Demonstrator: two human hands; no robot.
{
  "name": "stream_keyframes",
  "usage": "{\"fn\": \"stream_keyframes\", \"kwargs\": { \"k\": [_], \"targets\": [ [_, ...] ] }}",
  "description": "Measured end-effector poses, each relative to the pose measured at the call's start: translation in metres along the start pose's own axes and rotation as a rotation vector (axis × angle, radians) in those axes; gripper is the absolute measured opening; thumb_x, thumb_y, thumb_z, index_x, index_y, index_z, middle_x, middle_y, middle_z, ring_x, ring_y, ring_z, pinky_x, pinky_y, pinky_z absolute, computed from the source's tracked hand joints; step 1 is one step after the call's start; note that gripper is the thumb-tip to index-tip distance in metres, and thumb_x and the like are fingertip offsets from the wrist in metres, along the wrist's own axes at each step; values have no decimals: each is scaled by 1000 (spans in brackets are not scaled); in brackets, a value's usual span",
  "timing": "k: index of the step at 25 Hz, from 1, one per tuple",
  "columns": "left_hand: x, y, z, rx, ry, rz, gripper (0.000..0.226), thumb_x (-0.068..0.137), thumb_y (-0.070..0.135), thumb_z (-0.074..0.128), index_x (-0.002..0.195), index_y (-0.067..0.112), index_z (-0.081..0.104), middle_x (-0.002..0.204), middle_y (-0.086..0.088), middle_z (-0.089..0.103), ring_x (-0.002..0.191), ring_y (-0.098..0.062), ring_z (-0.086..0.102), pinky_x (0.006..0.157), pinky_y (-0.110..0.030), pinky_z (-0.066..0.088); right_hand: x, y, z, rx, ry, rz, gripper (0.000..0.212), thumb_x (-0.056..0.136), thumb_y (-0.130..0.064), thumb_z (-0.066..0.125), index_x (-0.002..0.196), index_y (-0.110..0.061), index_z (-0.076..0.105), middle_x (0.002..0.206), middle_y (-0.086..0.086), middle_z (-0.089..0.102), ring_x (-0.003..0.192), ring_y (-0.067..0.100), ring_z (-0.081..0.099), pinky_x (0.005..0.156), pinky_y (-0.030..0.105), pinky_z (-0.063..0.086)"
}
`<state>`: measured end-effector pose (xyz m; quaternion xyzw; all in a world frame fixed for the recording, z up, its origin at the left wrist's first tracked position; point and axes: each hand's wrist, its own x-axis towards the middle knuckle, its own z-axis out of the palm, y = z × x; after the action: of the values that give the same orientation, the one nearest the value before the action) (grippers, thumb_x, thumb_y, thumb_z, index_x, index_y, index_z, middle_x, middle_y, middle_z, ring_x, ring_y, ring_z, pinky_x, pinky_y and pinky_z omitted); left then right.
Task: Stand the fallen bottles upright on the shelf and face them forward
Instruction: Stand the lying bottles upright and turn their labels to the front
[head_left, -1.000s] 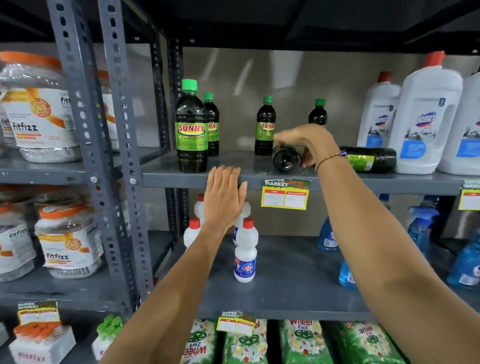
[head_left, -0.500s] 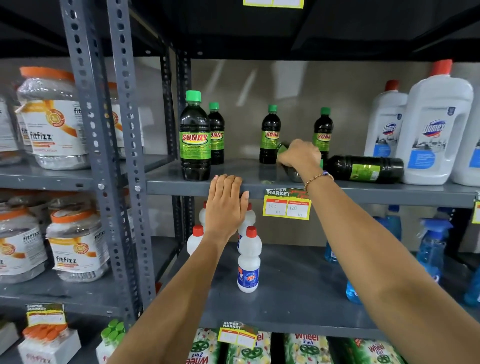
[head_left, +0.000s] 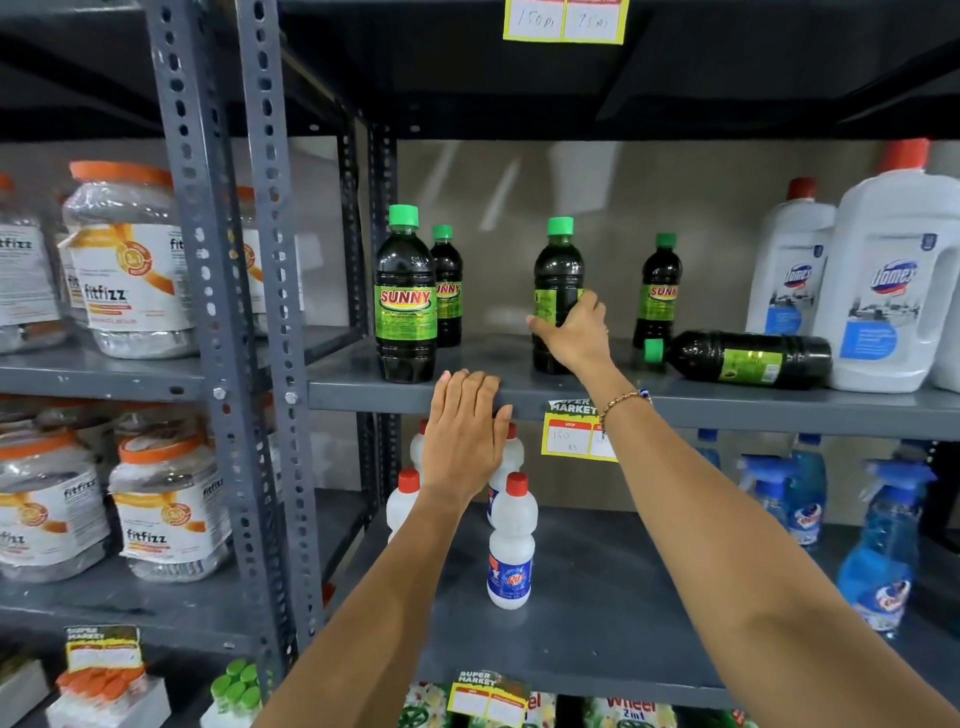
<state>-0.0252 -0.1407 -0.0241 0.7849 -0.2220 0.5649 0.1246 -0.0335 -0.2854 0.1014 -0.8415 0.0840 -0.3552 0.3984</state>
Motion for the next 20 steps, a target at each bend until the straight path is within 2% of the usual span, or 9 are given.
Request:
{"fn": "stream_keyframes", "kwargs": {
  "k": [2, 5, 7, 10, 13, 17, 20],
  "targets": [
    [0, -1, 1, -6, 4, -1, 37, 97, 32, 36, 117, 8, 55, 115, -10, 62, 112, -30, 56, 112, -40, 24, 1, 2, 0, -3, -44, 5, 81, 78, -39, 73, 137, -4, 29, 136, 17, 38, 125, 34, 44, 101, 44, 39],
    [-1, -1, 3, -11, 12, 16, 37, 98, 33, 35, 118, 8, 55, 115, -10, 62, 112, -29, 56, 112, -39, 24, 0, 8, -3, 188, -92, 85, 95, 74, -31, 78, 143, -4, 19, 135, 12, 39, 126, 28, 44, 105, 39, 40],
    [-1, -2, 4, -8, 19, 21, 38, 97, 32, 36, 117, 8, 56, 115, -10, 62, 111, -29, 56, 111, -39, 24, -4, 9, -6, 308, -186, 182, 100, 78, -14, 73, 147, -3, 1, 128, 7, 42, 115, 19, 45, 93, 29, 38],
    [-2, -3, 3, -11, 13, 16, 37, 97, 32, 38, 118, 8, 56, 115, -9, 62, 111, -29, 56, 111, -39, 25, -5, 11, -10, 324, -210, 219, 87, 83, 0, 63, 145, -1, 2, 114, 9, 47, 107, 19, 47, 85, 25, 35],
    [-1, -2, 1, -16, -2, 11, 37, 97, 33, 38, 118, 9, 55, 115, -9, 62, 112, -29, 56, 112, -39, 24, -1, 17, -7, 291, -139, 206, 95, 78, -4, 73, 146, -2, 6, 126, 13, 52, 115, 23, 51, 88, 26, 38],
    [-1, -2, -1, -22, -16, 7, 36, 97, 34, 37, 119, 10, 54, 116, -8, 61, 113, -28, 55, 112, -38, 23, 1, 20, 0, 265, -55, 178, 113, 65, -13, 85, 146, -6, 6, 132, 13, 51, 125, 28, 48, 105, 38, 41],
    [-1, -2, -3, -52, -19, 4, 36, 97, 33, 39, 118, 9, 55, 116, -8, 61, 113, -28, 55, 112, -38, 24, 3, 21, -2, 258, -139, 203, 107, 75, -6, 74, 148, -5, -3, 118, 7, 50, 112, 19, 48, 93, 28, 39]
  ]
}}
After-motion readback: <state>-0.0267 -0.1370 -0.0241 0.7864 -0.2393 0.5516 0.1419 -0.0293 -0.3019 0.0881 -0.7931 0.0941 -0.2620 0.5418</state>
